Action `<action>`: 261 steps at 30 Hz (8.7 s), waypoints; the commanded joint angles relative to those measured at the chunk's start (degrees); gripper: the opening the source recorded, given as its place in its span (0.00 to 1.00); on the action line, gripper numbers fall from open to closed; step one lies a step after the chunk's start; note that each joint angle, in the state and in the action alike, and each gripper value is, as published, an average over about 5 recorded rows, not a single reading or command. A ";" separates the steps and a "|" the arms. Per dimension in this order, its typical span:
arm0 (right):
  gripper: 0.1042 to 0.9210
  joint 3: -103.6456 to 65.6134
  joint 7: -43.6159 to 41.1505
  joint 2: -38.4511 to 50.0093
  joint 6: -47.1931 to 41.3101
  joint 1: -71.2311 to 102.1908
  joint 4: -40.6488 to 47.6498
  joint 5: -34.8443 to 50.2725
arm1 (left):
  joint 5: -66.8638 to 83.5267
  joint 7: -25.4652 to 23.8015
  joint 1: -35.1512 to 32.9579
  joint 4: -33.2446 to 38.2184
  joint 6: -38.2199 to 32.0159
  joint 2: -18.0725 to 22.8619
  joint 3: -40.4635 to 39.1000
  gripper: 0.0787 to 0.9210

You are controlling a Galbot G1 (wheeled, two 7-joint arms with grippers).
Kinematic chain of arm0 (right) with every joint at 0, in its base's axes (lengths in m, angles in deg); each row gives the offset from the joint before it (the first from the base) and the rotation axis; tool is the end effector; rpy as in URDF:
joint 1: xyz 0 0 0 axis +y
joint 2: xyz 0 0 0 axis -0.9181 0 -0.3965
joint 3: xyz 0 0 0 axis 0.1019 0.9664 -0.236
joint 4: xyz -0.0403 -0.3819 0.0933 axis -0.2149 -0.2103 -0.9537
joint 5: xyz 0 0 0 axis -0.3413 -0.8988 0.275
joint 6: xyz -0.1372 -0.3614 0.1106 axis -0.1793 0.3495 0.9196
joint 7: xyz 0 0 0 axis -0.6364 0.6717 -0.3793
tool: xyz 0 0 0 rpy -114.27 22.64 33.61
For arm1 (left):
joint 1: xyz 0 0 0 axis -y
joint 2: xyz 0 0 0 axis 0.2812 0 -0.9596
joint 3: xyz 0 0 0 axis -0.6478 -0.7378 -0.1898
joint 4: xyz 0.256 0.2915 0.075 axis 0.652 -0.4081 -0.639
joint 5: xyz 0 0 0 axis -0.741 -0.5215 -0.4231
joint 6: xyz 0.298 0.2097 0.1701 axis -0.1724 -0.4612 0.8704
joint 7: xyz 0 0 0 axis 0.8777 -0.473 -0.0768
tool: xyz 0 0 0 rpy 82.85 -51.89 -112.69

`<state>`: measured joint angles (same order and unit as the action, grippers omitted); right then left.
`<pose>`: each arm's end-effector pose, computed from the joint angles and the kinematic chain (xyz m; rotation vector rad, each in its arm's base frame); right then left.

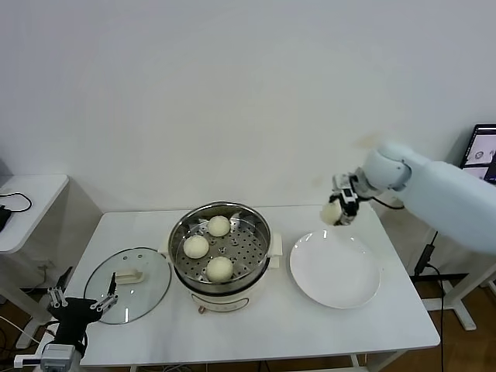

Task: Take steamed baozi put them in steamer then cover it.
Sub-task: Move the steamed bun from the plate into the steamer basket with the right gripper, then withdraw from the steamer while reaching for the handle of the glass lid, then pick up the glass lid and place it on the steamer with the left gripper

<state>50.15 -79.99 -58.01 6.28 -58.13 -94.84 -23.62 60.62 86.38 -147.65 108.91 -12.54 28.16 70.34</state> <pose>0.6026 -0.0675 -0.0572 1.1930 -1.5183 1.5698 0.1560 0.1390 -0.2803 0.2133 -2.9098 -0.6964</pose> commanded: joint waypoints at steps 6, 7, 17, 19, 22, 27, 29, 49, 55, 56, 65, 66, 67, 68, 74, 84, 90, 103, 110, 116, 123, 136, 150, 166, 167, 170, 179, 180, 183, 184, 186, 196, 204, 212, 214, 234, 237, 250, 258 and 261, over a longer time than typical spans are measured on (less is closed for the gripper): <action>0.69 13.96 6.77 -15.25 -11.55 -17.05 -6.72 22.56 | 0.05 -0.05 1.00 -0.39 0.09 0.14 -0.40 0.88; 0.69 14.02 7.59 -16.58 -12.43 -16.58 -6.58 23.99 | 0.06 -0.05 1.08 -0.37 0.09 0.20 -0.37 0.88; 0.70 14.73 15.30 -26.08 -18.60 -9.24 -2.45 29.46 | 0.65 -0.06 0.85 -0.04 0.03 0.16 0.91 0.88; 0.70 15.04 16.04 -27.16 -18.64 -7.41 -1.24 28.30 | 0.72 -0.06 0.84 -0.04 0.01 0.24 1.08 0.88; 0.70 15.19 16.51 -28.17 -18.66 -5.14 0.37 26.80 | 0.74 -0.04 0.90 -0.30 -0.06 0.26 1.23 0.88; 0.70 15.14 16.22 -28.99 -18.63 -3.45 2.42 24.36 | 0.75 -0.01 1.17 -0.87 -0.16 0.22 1.31 0.88; 0.70 15.17 15.95 -28.97 -18.62 -3.12 2.89 23.25 | 0.74 0.00 1.32 -0.98 -0.17 0.25 1.25 0.88; 0.72 14.16 15.40 -27.33 -18.58 -1.08 3.15 19.96 | 0.65 -0.01 1.65 -0.95 -0.10 0.40 1.08 0.88; 0.86 12.30 14.91 -25.65 -18.53 -2.78 1.54 20.89 | 0.67 0.00 1.82 -1.10 -0.09 0.33 1.12 0.88; 0.87 11.95 14.73 -25.00 -18.52 -3.28 0.79 21.20 | 0.69 0.00 1.83 -1.05 -0.08 0.30 1.15 0.88; 0.88 6.16 23.43 -14.05 -18.25 -4.52 -12.92 26.75 | 0.80 -0.02 2.11 -0.59 -0.06 0.13 1.28 0.88; 0.88 5.48 27.22 -12.16 -17.79 -3.71 -14.88 28.41 | 0.82 -0.01 2.15 -0.56 -0.13 0.14 1.26 0.88; 0.88 4.92 31.01 -10.49 -16.88 -2.73 -16.55 30.03 | 0.89 0.01 2.19 -0.55 -0.28 0.15 1.24 0.88; 0.88 4.04 35.04 -8.63 -15.43 -1.29 -18.25 31.61 | 1.00 0.05 2.23 -0.56 -0.54 0.17 1.20 0.88; 0.88 -8.63 53.44 1.29 -2.64 16.14 -25.45 32.17 | 1.00 0.13 2.58 -0.96 -2.05 0.40 0.74 0.88; 0.88 -60.38 61.32 -3.67 22.59 69.95 -27.43 15.20 | -0.45 0.37 3.16 -2.79 -3.59 1.40 -0.52 0.88; 0.88 -82.02 57.08 -20.00 33.86 87.66 -26.90 7.87 | -2.25 0.98 3.65 -3.94 -5.83 2.51 -1.93 0.88; 0.88 -103.96 47.42 -40.84 35.61 106.77 -27.02 10.91 | -33.73 3.38 7.76 -13.81 -10.47 -1.24 -2.71 0.88; 0.88 -106.75 47.75 -42.16 33.08 113.27 -27.58 10.55 | -51.94 3.48 6.30 -20.28 -12.57 -8.43 -0.70 0.88; 0.88 -106.95 48.26 -42.34 32.51 115.83 -27.99 9.15 | -61.88 1.23 5.30 -25.82 -12.24 -14.96 -2.39 0.88; 0.88 -105.88 48.44 -42.94 32.42 115.89 -27.51 8.56 | -69.26 1.35 13.06 -34.96 -13.46 -19.30 -7.27 0.88; 0.88 -104.44 48.40 -44.53 32.42 115.14 -26.42 7.16 | -70.72 0.72 21.97 -40.45 -13.62 -18.13 -12.24 0.88; 0.88 -104.12 48.11 -45.17 32.22 115.07 -26.16 6.24 | -69.74 -0.74 25.13 -40.68 -13.17 -15.85 -15.77 0.88; 0.88 -103.64 47.92 -45.57 32.47 115.44 -25.97 5.71 | -69.76 -0.26 30.67 -45.74 -13.31 -14.10 -18.11 0.88; 0.88 -103.67 47.91 -45.57 32.48 115.47 -25.96 5.70 | -69.78 -0.23 31.02 -46.00 -13.31 -14.04 -18.15 0.88; 0.88 -103.73 47.87 -45.59 32.52 115.50 -25.85 5.67 | -69.74 -0.25 32.05 -46.94 -13.28 -13.98 -18.27 0.88; 0.88 -103.58 47.71 -45.75 32.47 115.29 -25.54 5.44 | -69.28 -0.05 34.82 -51.84 -13.36 -13.55 -18.59 0.88; 0.88 -103.57 47.70 -45.76 32.46 115.28 -25.50 5.42 | -69.19 0.02 35.06 -52.35 -13.40 -13.46 -18.55 0.88; 0.88 -103.53 47.67 -45.77 32.47 115.22 -25.35 5.37 | -68.68 0.25 35.50 -53.20 -13.54 -13.27 -18.42 0.88; 0.88 -103.51 47.66 -45.77 32.48 115.20 -25.28 5.35 | -68.50 0.30 35.57 -53.30 -13.57 -13.24 -18.41 0.88; 0.88 -103.41 47.64 -45.79 32.49 115.13 -25.12 5.28 | -68.11 0.38 35.59 -53.33 -13.62 -13.19 -18.41 0.88; 0.88 -102.90 47.48 -45.86 32.49 115.04 -24.85 4.95 | -66.69 0.02 35.67 -53.51 -14.16 -13.27 -18.58 0.69; 0.88 -102.78 47.36 -45.91 32.52 115.10 -24.83 4.74 | -66.03 0.22 35.91 -54.79 -14.77 -12.83 -18.67 0.41; 0.88 -102.63 47.30 -45.96 32.64 115.35 -25.13 4.42 | -64.51 2.65 34.20 -53.58 -16.00 -11.47 -16.72 0.15; 0.88 -102.54 47.30 -45.90 32.74 115.45 -25.27 4.29 | -64.06 3.54 33.22 -52.28 -16.17 -10.99 -15.77 0.11; 0.88 -100.77 47.33 -43.14 33.46 116.31 -26.53 3.99 | -57.79 -1.67 16.15 -24.87 -11.42 -12.90 0.83 0.08; 0.88 -100.25 47.31 -42.92 33.53 116.03 -26.23 3.76 | -57.49 -4.15 15.05 -22.25 -10.54 -14.21 3.54 0.08; 0.88 -99.82 47.49 -42.90 33.89 115.83 -25.91 1.85 | -52.48 -13.97 16.87 -11.21 -2.80 -19.06 1.61 0.08; 0.88 -99.47 47.90 -43.58 34.21 115.03 -25.09 -1.53 | -51.03 -15.62 25.51 -6.06 4.51 -20.65 -15.26 0.08; 0.88 -99.65 48.06 -43.66 34.11 114.35 -24.19 -2.57 | -52.71 -16.15 30.75 -6.45 7.04 -19.13 -22.17 0.08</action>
<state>-49.42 -32.09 -101.58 40.44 56.87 -120.11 -23.37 7.67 74.23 -127.17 96.09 -14.39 9.18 66.19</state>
